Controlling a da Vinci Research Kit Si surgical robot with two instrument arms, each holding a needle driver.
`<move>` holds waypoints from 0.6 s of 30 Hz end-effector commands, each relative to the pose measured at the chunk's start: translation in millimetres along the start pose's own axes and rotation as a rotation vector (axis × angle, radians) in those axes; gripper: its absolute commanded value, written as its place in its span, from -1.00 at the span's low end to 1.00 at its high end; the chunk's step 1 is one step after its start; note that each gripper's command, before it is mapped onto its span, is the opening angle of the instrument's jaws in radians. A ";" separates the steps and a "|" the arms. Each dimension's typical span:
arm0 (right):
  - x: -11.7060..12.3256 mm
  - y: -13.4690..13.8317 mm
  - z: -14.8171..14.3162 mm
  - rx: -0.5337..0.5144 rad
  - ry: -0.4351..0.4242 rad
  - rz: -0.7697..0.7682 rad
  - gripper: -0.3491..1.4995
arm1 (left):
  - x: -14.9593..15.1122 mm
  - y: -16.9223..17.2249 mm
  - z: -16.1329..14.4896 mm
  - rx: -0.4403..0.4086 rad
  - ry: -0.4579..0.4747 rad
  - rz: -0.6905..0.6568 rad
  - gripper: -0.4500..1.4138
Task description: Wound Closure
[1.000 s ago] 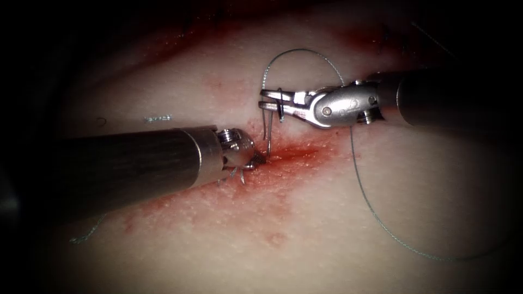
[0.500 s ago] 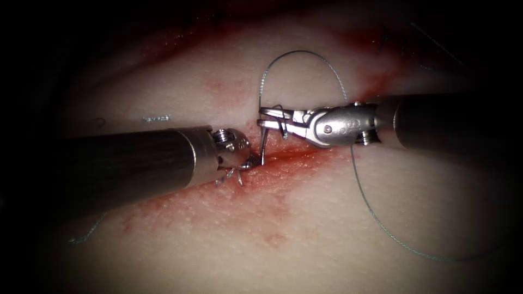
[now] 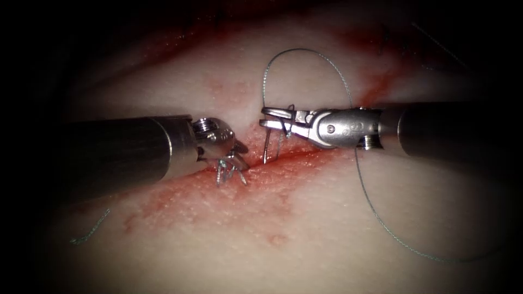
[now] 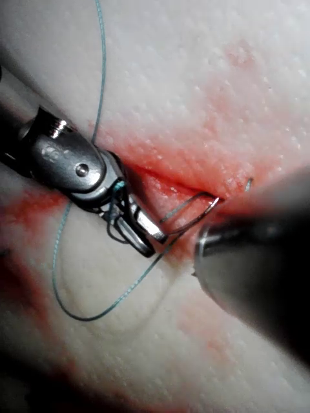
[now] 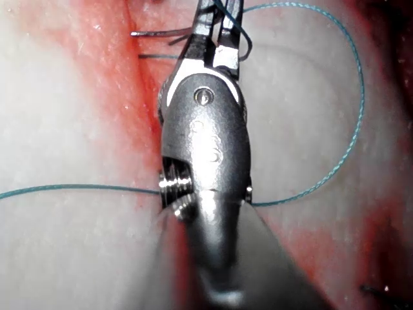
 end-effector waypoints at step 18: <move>0.2 0.1 0.7 0.077 0.009 -0.044 -1.00 | 3.8 8.9 -1.7 0.052 0.130 0.070 -0.35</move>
